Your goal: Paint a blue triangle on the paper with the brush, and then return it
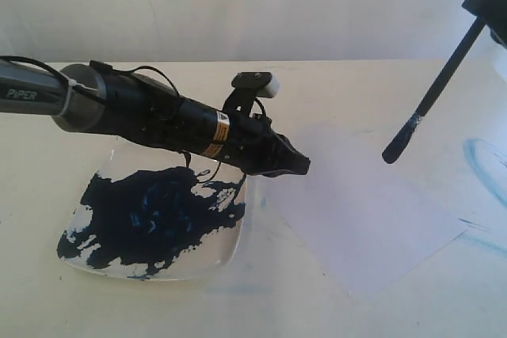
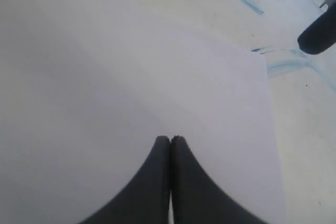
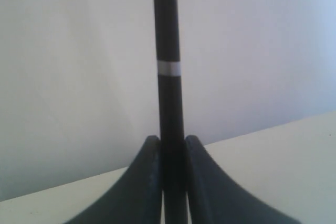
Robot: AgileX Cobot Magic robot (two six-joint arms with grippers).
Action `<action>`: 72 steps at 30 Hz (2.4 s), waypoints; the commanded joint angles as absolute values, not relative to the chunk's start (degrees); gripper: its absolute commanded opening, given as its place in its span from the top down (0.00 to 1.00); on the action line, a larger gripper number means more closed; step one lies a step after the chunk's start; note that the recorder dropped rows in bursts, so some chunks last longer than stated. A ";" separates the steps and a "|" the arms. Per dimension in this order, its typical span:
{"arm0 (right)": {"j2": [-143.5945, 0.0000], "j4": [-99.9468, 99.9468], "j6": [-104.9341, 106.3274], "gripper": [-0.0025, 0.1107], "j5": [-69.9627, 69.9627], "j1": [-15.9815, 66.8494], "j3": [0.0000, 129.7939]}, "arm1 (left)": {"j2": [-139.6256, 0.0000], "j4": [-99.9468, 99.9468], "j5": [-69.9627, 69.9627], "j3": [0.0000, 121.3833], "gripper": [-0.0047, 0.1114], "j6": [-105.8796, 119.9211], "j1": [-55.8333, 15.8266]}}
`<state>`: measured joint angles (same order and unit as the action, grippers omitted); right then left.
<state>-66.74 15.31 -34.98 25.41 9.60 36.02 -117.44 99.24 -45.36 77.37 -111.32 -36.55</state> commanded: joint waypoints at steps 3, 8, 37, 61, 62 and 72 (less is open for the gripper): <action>-69.13 15.02 -34.65 0.98 27.86 9.15 35.92 | -119.30 99.95 -48.80 78.92 0.96 -113.35 -34.64; -69.13 15.02 -34.65 0.98 28.78 9.15 35.92 | -120.37 99.95 -60.57 82.20 0.96 -114.38 -29.66; -69.13 15.24 -34.65 0.98 28.27 9.15 35.92 | -114.96 99.95 15.01 92.58 0.96 -56.52 -29.27; -69.13 15.22 -34.65 0.98 28.54 9.15 35.92 | -115.69 -48.49 50.04 96.01 0.96 62.97 -32.27; -69.13 15.22 -34.65 0.98 28.64 9.15 35.92 | -116.65 -48.63 50.17 96.01 0.96 62.84 -32.27; -69.36 15.22 -34.65 0.98 28.75 9.15 35.92 | -123.20 -49.03 46.98 96.01 0.96 60.11 -32.27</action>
<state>-69.17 15.31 -34.98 27.61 9.60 36.02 -122.08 -47.53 47.41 95.95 61.33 -32.01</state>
